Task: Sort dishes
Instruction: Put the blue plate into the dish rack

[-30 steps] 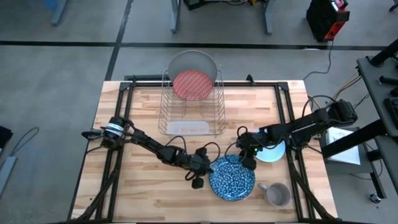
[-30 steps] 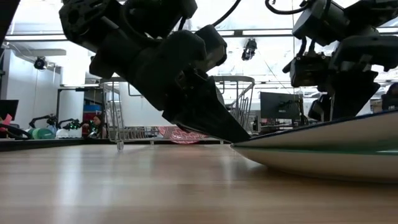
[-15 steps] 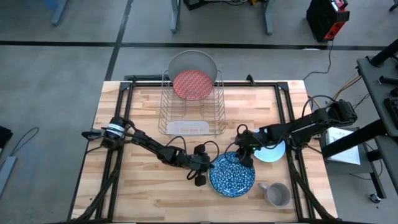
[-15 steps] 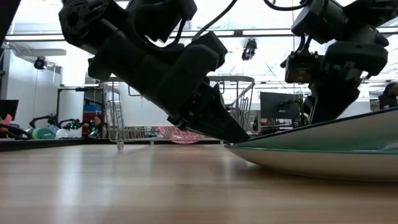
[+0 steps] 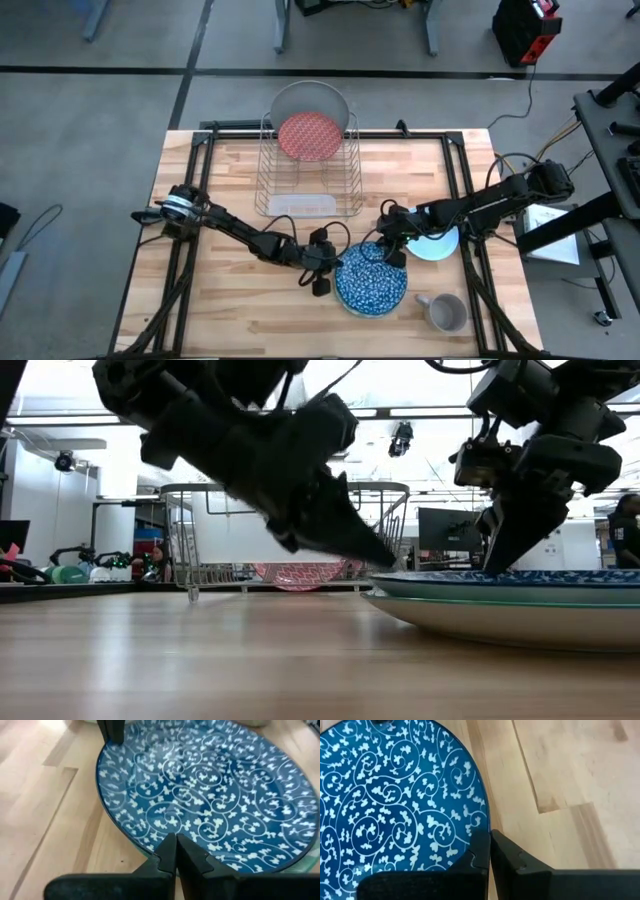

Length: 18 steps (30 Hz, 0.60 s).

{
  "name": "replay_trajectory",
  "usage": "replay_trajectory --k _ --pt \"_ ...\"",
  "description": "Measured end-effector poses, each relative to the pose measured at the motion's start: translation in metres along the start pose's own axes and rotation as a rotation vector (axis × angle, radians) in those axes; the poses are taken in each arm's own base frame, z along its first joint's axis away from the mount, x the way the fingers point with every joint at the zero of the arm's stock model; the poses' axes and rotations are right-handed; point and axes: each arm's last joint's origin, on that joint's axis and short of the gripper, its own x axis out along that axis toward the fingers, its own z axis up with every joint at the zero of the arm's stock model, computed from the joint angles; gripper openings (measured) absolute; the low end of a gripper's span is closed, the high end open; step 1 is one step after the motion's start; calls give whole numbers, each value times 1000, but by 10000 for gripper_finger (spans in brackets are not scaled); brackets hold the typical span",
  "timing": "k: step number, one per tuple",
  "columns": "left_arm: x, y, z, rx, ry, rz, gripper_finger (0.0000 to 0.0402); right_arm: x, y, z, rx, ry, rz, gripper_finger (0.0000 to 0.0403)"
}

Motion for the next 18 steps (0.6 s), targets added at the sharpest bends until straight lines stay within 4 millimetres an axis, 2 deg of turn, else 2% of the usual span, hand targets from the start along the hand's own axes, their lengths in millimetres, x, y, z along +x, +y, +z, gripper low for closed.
replay_trajectory --k 4,7,11,14,18 --pt "-4 -1 7 -9 -26 -9 0 -2 1 4 -22 -14 1 1" --pt "-4 -1 5 -15 -2 -10 0 -3 1 5 -14 -29 -14 1" --pt "-5 -8 5 22 25 -158 0 -5 1 6 14 -40 -24 1" --pt "-5 -12 7 29 28 -187 0 -6 1 6 17 -41 -25 1" --pt "1 -10 -1 5 63 -171 0 -6 1 6 17 -43 -24 1"
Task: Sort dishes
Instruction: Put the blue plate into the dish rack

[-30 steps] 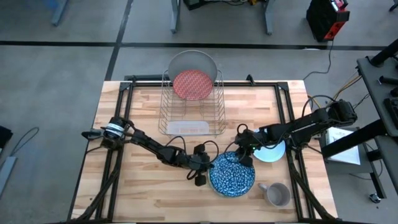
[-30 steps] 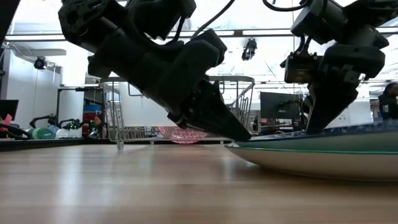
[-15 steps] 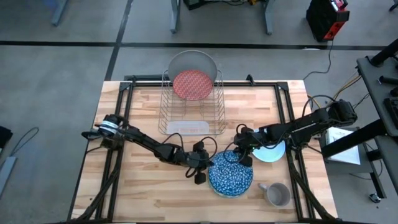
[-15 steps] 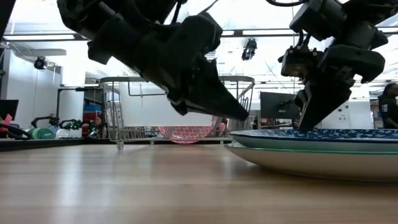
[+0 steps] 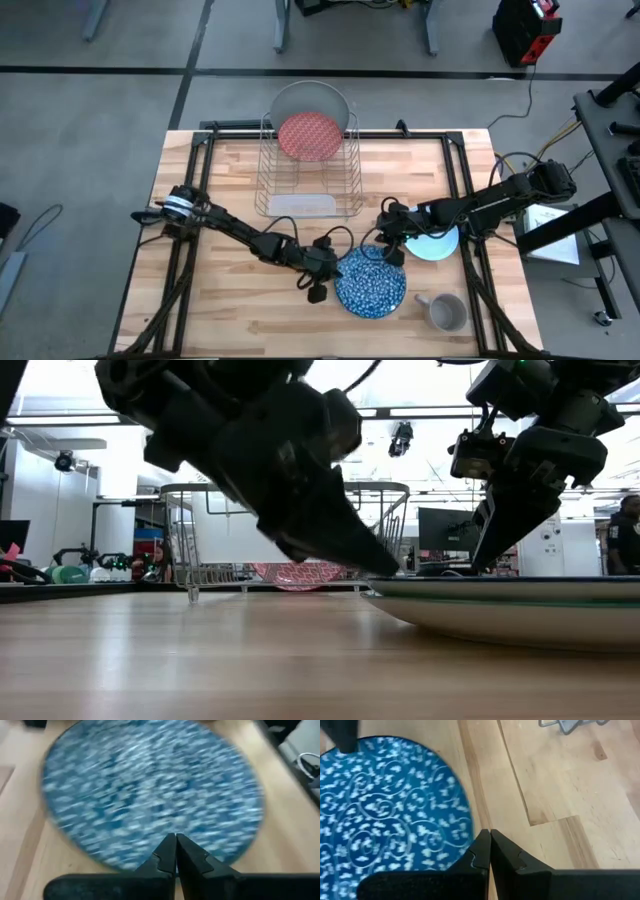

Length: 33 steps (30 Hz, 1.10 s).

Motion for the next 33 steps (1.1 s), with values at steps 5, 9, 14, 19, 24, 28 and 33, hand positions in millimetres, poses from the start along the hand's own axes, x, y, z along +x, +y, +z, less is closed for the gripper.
replay_trajectory --k 5,9,14,19,24,28,33 --pt "4 1 -5 -37 19 7 0 -9 -2 -3 73 30 -12 0" --pt "4 1 -6 -59 26 8 0 -28 -4 -11 195 137 35 1" --pt "4 2 -7 -79 29 44 0 -46 -3 -17 314 193 108 31" --pt "4 4 -8 -78 23 97 0 -51 -3 -16 354 173 122 90" --pt "4 5 -8 -101 15 118 0 -40 -3 -17 364 201 96 150" --pt "4 5 -8 -122 11 133 0 -28 2 -14 196 211 176 186" --pt "3 6 -10 -127 10 154 0 -24 4 -14 73 210 185 205"
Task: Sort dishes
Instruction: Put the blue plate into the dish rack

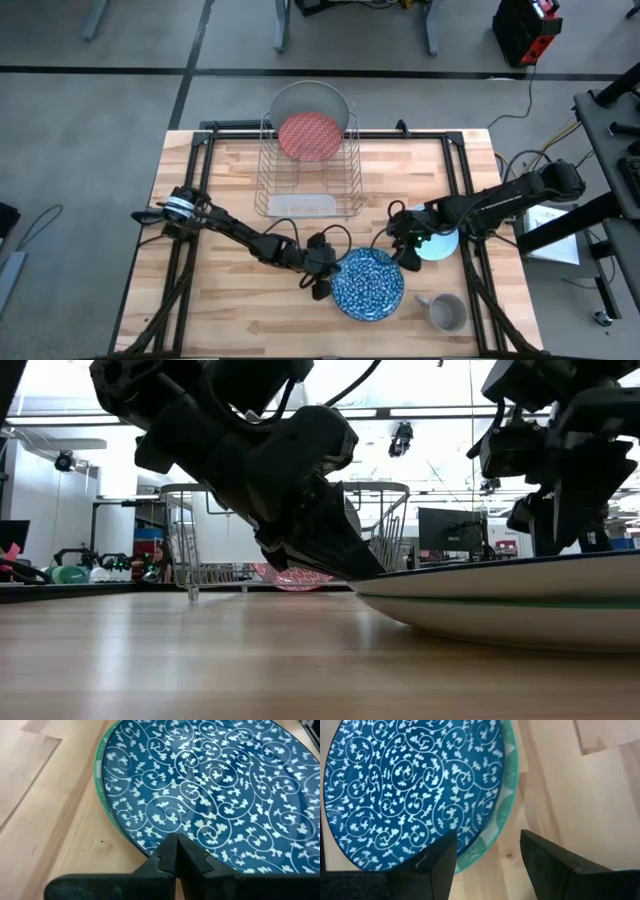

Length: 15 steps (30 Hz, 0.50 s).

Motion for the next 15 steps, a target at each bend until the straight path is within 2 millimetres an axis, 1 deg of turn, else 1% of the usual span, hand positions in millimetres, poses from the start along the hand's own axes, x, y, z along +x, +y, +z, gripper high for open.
replay_trajectory --k 3,8,12,15 --pt "0 2 -2 -19 0 14 0 1 0 0 65 2 -2 209" --pt "0 4 -3 -38 -23 78 0 5 -2 -1 242 28 -9 209" --pt "0 7 -3 -62 -42 136 0 10 -3 0 316 42 -18 214" --pt "2 8 -5 -82 -51 155 0 13 -2 2 320 24 -3 218"
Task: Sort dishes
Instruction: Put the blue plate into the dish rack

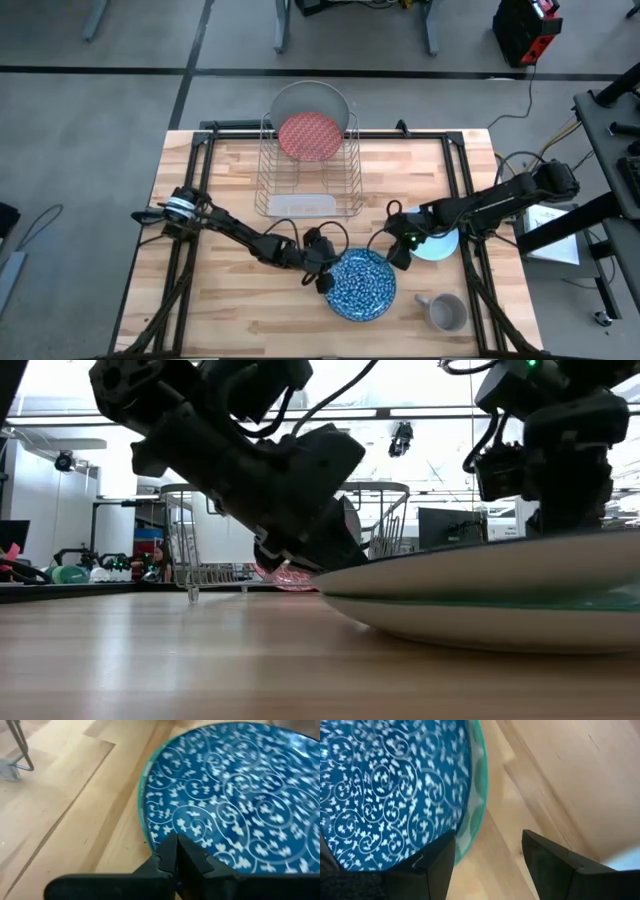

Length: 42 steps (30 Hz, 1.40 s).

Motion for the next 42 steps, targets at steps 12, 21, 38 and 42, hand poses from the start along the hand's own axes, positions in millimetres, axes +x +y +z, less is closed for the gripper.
replay_trajectory --k 12,21,38,42 --pt "26 -6 -9 -36 -9 -1 0 26 4 9 -2 13 74 207" --pt "26 -5 -8 -46 -31 24 0 38 5 14 -36 1 109 199" --pt "22 -6 -1 -59 -66 29 0 38 2 12 -52 5 65 67" --pt "19 -6 4 -58 -73 22 0 37 1 11 -61 9 46 33"
